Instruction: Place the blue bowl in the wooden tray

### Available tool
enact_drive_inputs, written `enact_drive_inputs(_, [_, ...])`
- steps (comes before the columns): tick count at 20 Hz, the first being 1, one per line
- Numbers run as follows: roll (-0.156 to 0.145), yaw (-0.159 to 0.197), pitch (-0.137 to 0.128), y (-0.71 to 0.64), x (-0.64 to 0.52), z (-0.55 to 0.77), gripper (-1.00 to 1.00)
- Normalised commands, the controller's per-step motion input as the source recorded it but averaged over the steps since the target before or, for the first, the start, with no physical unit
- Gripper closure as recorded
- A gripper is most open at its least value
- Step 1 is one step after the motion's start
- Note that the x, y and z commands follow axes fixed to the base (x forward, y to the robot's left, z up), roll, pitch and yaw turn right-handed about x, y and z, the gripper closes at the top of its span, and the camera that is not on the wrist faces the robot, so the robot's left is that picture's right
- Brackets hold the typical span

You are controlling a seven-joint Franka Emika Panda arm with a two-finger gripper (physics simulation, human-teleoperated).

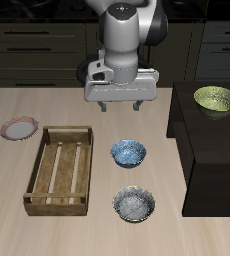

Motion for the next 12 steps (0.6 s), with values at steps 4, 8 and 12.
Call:
enact_drive_inputs(4, [-0.011,-0.013,0.019,0.0,0.12,-0.36,-1.0])
enact_drive_inputs(8, [0.012,-0.023,0.038,-0.01,0.06,-0.24,-1.0])
enact_drive_inputs(12, [-0.002,0.002,-0.01,0.01,0.03,-0.17,-1.0])
